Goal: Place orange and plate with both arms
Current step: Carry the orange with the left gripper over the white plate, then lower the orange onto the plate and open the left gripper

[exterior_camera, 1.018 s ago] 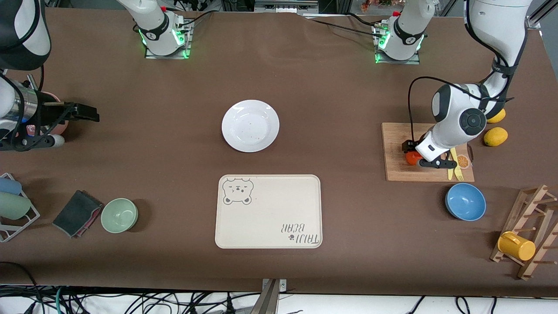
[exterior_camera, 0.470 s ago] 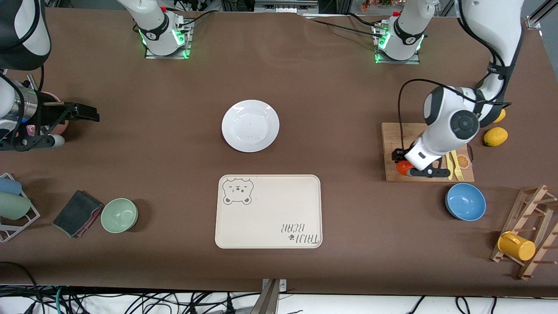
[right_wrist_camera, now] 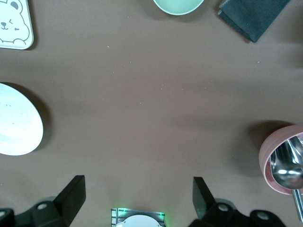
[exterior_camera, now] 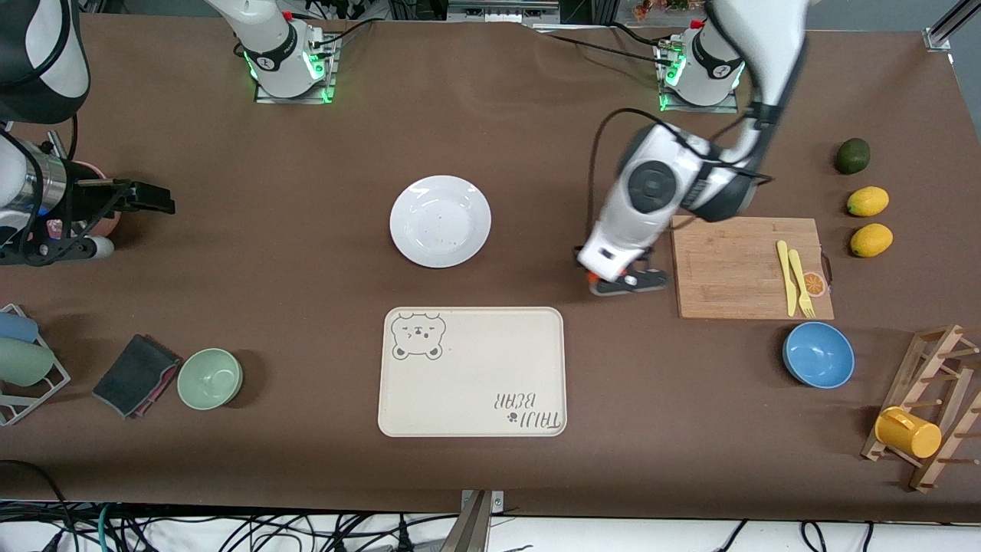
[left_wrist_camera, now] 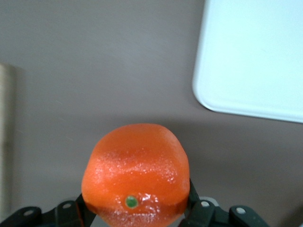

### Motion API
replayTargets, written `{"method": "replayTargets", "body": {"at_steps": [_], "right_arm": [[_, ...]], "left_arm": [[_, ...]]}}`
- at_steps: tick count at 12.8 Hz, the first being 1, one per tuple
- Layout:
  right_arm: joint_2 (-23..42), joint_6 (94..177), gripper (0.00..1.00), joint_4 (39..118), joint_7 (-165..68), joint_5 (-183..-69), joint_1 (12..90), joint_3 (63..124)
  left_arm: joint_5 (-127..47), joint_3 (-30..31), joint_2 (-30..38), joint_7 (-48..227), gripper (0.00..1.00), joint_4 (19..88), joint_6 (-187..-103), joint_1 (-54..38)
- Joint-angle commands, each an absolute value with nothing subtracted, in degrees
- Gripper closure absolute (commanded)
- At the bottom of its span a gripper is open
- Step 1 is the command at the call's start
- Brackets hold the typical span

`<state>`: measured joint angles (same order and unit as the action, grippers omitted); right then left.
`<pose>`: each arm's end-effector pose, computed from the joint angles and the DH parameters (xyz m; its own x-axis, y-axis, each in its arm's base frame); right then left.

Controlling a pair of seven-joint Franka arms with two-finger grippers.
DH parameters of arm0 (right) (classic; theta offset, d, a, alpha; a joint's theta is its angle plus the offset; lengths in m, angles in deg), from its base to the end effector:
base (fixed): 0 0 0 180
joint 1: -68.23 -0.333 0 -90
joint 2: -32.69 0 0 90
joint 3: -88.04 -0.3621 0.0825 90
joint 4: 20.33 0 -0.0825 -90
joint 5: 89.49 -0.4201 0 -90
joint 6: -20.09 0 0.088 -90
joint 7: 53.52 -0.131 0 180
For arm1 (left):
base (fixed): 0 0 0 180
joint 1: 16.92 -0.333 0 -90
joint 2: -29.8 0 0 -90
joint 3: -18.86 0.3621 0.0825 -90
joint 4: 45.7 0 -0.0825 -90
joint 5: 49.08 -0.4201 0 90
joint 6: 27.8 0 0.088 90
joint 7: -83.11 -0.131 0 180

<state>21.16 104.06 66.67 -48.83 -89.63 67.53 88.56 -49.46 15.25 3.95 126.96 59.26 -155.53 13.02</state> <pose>0.6331 0.0028 0.5417 0.9644 0.0848 -0.2505 0.0821 -0.9964 -0.0212 0.5725 -0.3760 0.2758 0.9821 0.1804 -0.0536 0.1796 -0.9835 -0.0204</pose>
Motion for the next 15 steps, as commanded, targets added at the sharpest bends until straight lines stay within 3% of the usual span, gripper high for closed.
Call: {"method": "replayTargets", "body": {"at_steps": [1, 5, 8, 9, 10, 11, 13, 15], "right_arm": [[21.27, 102.97, 0.00, 65.80, -49.31, -89.93, 67.71, 88.39], [21.27, 102.97, 0.00, 65.80, -49.13, -89.93, 67.79, 88.48], [21.27, 102.97, 0.00, 65.80, -49.04, -89.93, 67.79, 88.48], [21.27, 102.97, 0.00, 65.80, -49.04, -89.93, 67.79, 88.48], [21.27, 102.97, 0.00, 65.80, -49.04, -89.93, 67.79, 88.48], [21.27, 102.97, 0.00, 65.80, -49.04, -89.93, 67.79, 88.48], [21.27, 102.97, 0.00, 65.80, -49.04, -90.02, 67.79, 88.48], [21.18, 102.97, 0.00, 65.80, -49.04, -90.02, 67.79, 88.48]], "left_arm": [[-47.69, 16.13, -5.94, 137.74, 1.00, 46.19, -154.28, 22.16], [-47.32, 16.31, -16.93, 151.56, 1.00, 33.61, -154.72, 34.74], [-47.24, 16.31, -21.95, 152.10, 1.00, 27.97, -154.98, 38.70], [-47.32, 16.39, -23.18, 152.10, 0.94, 27.61, -155.94, 39.76], [-47.41, 16.40, -23.63, 152.02, 0.60, 27.69, -157.69, 39.94], [-47.67, 16.57, -23.98, 151.93, 0.01, 27.69, -157.88, 39.95], [-47.85, 18.23, -21.89, 152.10, 0.00, 27.78, -155.27, 39.77], [-47.85, 19.82, -17.24, 151.32, 0.00, 27.78, -147.20, 38.37]]}}
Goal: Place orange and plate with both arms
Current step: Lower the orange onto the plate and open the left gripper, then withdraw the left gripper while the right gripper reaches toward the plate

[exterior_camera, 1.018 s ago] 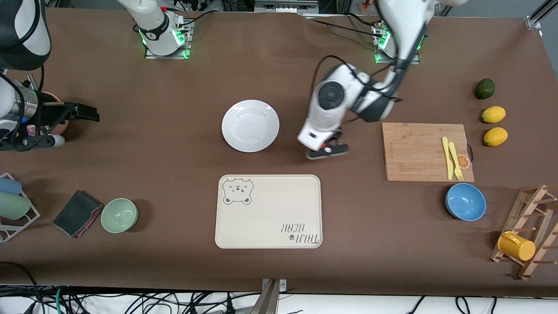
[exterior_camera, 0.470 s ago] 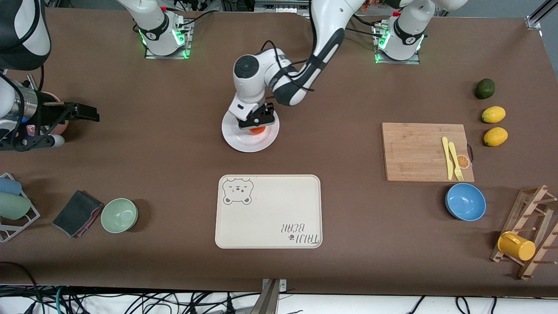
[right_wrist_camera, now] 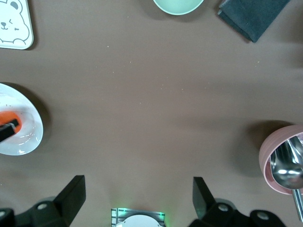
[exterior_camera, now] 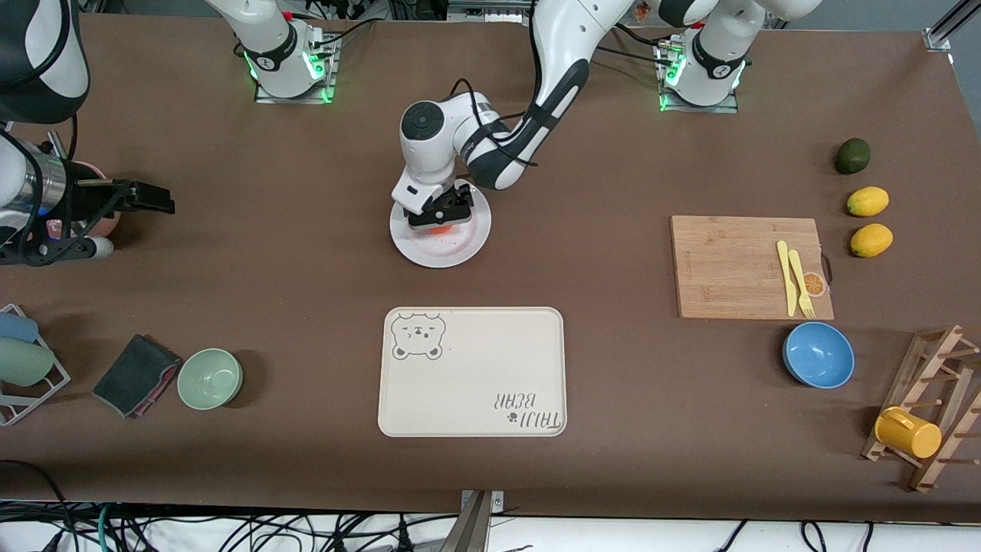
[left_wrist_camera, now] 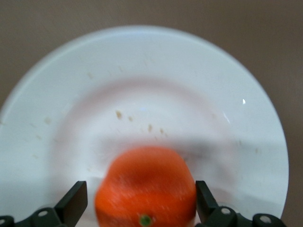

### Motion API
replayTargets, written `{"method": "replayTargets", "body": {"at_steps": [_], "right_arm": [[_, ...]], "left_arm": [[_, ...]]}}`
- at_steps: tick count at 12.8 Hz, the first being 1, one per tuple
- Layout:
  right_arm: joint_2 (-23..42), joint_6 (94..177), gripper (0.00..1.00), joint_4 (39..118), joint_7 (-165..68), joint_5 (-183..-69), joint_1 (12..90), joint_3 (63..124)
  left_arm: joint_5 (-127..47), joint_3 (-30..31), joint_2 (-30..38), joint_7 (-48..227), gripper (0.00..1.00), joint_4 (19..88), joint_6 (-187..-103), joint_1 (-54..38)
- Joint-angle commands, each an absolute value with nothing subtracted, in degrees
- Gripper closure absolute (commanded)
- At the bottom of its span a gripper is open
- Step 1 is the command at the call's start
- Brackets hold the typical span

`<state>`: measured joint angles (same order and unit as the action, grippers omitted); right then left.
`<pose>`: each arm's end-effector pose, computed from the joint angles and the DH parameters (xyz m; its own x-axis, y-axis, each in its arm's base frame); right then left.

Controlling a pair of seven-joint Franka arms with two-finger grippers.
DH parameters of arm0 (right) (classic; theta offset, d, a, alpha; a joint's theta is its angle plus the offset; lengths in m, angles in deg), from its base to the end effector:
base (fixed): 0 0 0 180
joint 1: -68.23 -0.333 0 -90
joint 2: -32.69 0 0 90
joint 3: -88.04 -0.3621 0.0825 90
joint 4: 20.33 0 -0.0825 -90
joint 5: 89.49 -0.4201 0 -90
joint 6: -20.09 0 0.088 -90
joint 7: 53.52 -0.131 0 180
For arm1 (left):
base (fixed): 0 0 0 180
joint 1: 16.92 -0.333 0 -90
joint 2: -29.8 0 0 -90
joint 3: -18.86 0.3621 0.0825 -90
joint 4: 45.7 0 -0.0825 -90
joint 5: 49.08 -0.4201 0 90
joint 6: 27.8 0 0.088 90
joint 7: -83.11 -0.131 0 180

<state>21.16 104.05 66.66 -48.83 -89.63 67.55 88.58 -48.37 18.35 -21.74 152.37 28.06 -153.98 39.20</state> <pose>0.6331 0.0024 0.5417 0.9645 0.0841 -0.2505 0.0814 -0.9965 -0.0211 0.4494 -0.6804 0.1886 0.9734 0.2289 -0.0106 0.2291 -0.9732 0.0203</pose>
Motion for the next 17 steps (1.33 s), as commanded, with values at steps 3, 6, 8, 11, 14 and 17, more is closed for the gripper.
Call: {"method": "replayTargets", "body": {"at_steps": [3, 6, 8, 11, 14, 17], "right_arm": [[21.09, 103.85, 0.00, 65.80, -49.04, -89.93, 67.88, 88.48], [20.74, 105.17, 0.00, 65.37, -48.69, -89.93, 68.14, 88.48], [20.65, 105.61, 0.00, 65.45, -48.60, -90.11, 68.41, 88.48], [22.66, 113.13, 0.00, 72.62, -48.43, -92.56, 67.88, 87.78], [23.11, 120.62, 0.00, 78.62, -47.81, -101.77, 67.97, 87.25], [23.20, 126.60, 0.00, 85.29, -45.37, -111.52, 68.32, 85.49]], "left_arm": [[-46.72, 19.47, -8.89, 142.49, 0.00, 28.57, -138.85, 29.78], [-43.64, 19.47, -4.49, 127.02, 0.00, 28.39, -129.61, 18.19], [-43.89, 19.56, -2.90, 120.49, 0.00, 28.31, -125.82, 10.80], [-44.33, 19.74, -2.81, 111.34, 0.00, 28.04, -124.48, 1.30], [-44.60, 19.82, -2.81, 102.22, 0.00, 27.95, -124.48, -7.05], [-44.69, 20.09, -2.63, 95.16, 0.00, 27.87, -124.48, -12.34]]}}
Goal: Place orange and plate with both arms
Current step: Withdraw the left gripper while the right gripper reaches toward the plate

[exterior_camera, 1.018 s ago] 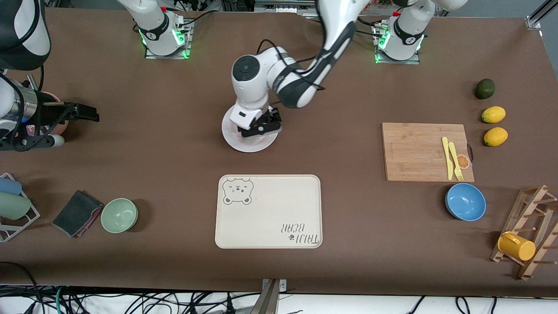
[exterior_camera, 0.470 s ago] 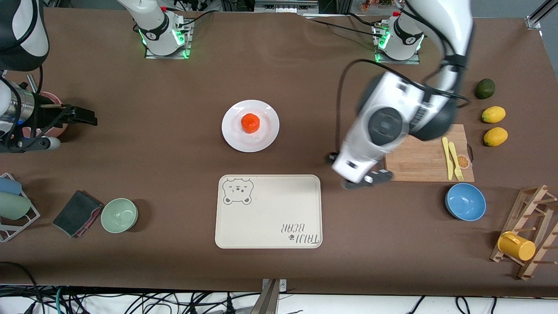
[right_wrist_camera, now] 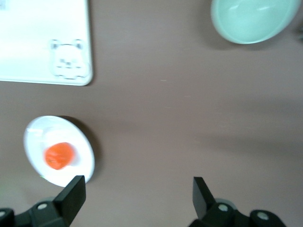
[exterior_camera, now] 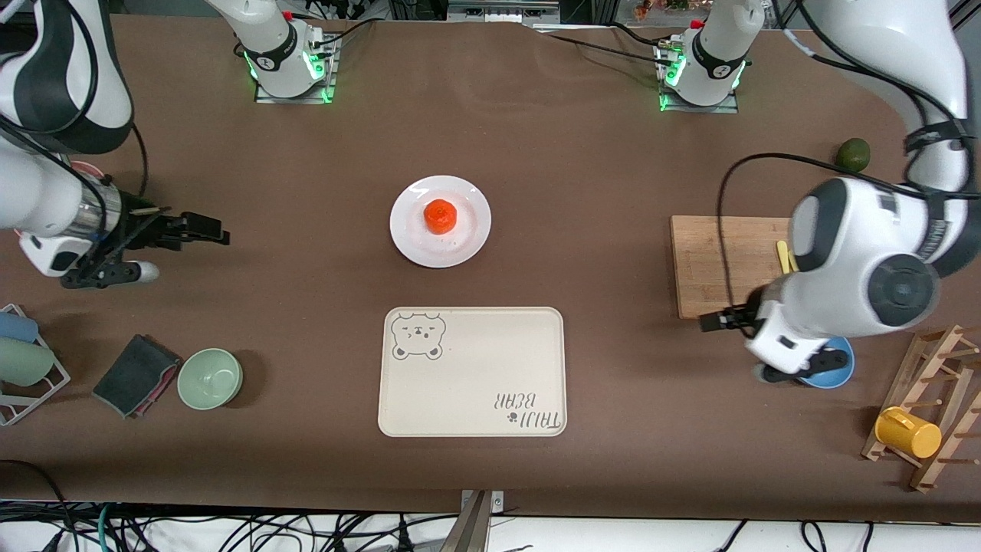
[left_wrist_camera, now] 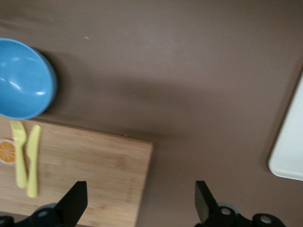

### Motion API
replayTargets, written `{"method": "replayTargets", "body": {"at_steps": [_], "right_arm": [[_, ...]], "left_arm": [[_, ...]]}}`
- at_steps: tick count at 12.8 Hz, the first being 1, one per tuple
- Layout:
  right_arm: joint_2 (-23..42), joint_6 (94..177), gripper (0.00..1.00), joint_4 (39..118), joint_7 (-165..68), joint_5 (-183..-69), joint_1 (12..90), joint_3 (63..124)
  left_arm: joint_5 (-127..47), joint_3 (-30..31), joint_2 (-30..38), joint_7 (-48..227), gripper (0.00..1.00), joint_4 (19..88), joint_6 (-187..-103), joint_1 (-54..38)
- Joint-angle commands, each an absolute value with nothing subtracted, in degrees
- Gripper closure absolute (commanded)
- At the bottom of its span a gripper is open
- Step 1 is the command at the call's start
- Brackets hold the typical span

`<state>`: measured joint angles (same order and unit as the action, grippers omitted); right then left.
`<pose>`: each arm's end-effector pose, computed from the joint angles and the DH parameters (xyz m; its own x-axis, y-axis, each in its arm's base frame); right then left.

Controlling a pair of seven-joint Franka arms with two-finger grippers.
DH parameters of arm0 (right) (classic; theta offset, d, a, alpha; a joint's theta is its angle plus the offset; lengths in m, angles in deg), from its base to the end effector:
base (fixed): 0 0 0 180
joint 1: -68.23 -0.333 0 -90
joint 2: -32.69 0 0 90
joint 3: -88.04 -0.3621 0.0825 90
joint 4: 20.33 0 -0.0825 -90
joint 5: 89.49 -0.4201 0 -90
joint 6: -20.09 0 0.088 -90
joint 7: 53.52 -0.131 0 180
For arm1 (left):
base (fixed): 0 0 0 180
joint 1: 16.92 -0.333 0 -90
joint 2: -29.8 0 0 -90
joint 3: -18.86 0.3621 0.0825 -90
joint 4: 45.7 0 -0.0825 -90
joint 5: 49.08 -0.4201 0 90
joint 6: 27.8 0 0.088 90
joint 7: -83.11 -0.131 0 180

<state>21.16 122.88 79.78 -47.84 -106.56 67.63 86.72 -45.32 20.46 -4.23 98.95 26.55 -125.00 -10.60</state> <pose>0.6413 0.0524 0.4547 0.9888 0.0633 -0.1349 0.0213 -0.9562 -0.2920 0.7600 -0.0754 0.4054 0.9660 0.1996 -0.1647 0.2027 -0.9792 0.0025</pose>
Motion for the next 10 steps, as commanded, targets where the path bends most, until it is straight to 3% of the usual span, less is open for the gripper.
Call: {"method": "replayTargets", "body": {"at_steps": [1, 6, 10], "right_arm": [[23.20, 128.09, 0.00, 87.84, -44.05, -114.25, 68.32, 85.49], [24.08, 142.66, 0.00, 102.51, -43.51, -129.80, 68.32, 79.01], [21.98, 160.68, 0.00, 111.67, -38.34, -142.80, 68.32, 68.38]], "left_arm": [[-44.51, 20.17, -2.20, 94.89, 0.00, 27.95, -124.48, -13.48], [-44.95, 20.52, 2.19, 84.85, 0.00, 29.18, -124.66, -21.14], [-46.09, 22.55, 14.47, 78.98, 0.00, 36.99, -124.92, -20.09]]}}
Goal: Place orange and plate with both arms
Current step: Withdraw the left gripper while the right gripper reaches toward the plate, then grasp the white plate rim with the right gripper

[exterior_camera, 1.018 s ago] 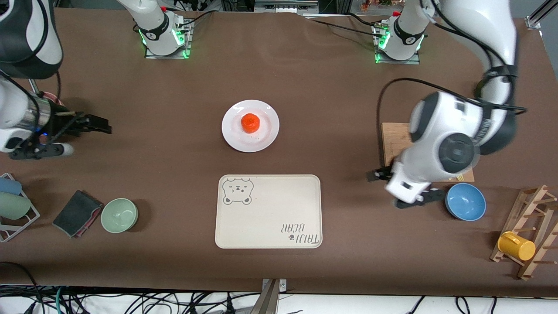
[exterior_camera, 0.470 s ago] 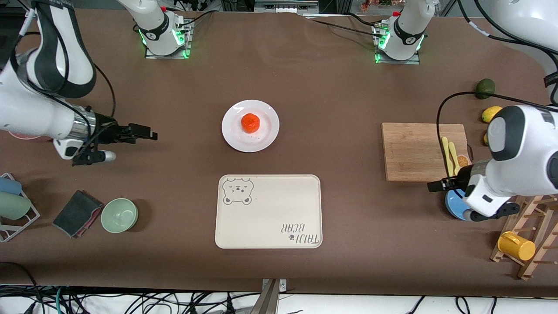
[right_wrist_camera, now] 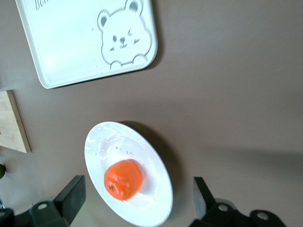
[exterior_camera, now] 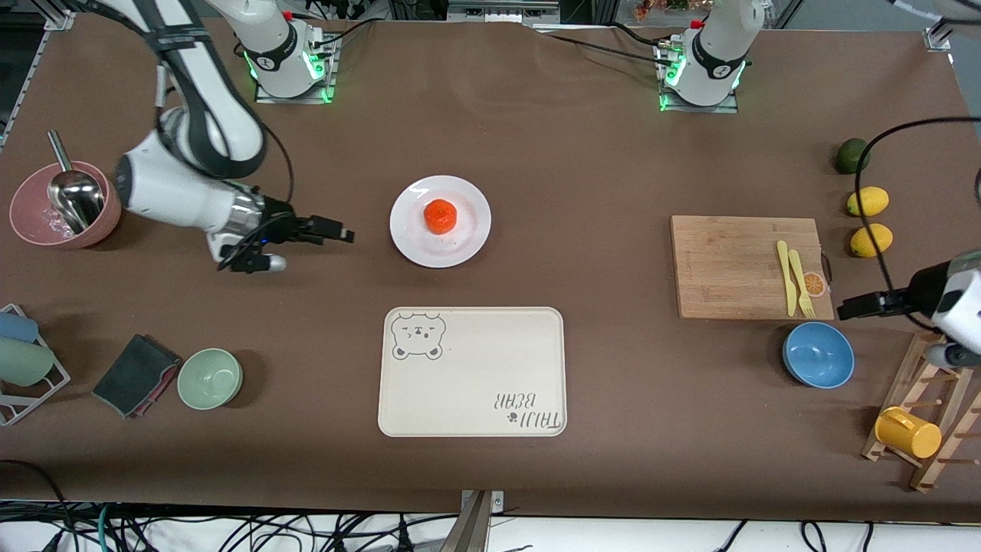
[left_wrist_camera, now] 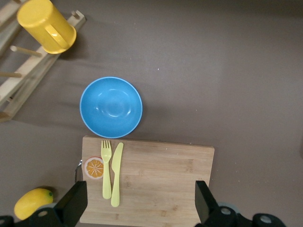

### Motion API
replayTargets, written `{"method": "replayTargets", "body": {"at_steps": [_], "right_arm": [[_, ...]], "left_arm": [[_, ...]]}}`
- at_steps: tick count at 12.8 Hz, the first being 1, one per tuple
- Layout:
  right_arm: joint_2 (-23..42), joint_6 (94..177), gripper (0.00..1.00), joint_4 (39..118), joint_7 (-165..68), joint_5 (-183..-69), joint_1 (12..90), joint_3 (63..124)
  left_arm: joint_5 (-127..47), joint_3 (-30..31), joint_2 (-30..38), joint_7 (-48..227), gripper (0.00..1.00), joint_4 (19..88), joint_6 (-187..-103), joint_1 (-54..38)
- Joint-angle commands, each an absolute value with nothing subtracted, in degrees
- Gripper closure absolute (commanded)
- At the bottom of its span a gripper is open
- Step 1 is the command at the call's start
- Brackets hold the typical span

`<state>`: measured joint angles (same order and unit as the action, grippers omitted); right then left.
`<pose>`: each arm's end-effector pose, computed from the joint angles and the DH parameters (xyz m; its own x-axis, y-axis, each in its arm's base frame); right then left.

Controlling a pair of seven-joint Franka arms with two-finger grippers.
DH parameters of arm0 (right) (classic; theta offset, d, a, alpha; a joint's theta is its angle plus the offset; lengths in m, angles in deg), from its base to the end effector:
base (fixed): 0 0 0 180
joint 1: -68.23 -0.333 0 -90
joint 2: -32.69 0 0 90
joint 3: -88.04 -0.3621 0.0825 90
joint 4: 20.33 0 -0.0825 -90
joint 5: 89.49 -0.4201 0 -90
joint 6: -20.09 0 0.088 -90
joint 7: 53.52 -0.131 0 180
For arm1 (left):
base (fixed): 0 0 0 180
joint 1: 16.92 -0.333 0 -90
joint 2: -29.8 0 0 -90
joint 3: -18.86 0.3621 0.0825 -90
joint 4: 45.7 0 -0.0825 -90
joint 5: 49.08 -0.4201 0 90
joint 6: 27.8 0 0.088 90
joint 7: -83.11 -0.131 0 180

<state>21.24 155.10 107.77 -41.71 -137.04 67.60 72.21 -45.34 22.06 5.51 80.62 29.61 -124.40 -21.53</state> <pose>0.5437 0.1839 0.2797 0.9858 -0.0951 -0.1387 -0.1572 -0.8142 -0.5589 0.7283 0.0843 0.5054 0.9941 0.0963 -0.0500 0.0985 -0.9942 0.0436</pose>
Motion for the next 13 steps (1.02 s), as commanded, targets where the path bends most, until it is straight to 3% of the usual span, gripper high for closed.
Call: {"method": "replayTargets", "body": {"at_steps": [1, 5, 13], "right_arm": [[21.10, 163.33, 0.00, 112.90, -36.32, -145.98, 68.32, 66.78], [16.88, 169.50, 0.00, 115.11, -24.38, -161.78, 68.32, 63.26], [11.69, 173.53, 0.05, 116.08, -3.08, -184.76, 67.97, 60.19]], "left_arm": [[-46.18, 22.55, 17.73, 78.98, 0.00, 37.88, -124.92, -19.21], [-46.62, 20.09, 17.58, 77.67, 0.00, 37.45, -118.16, -18.06], [-49.79, 21.14, 24.26, 71.07, 0.00, 41.75, -118.59, -14.11]]}}
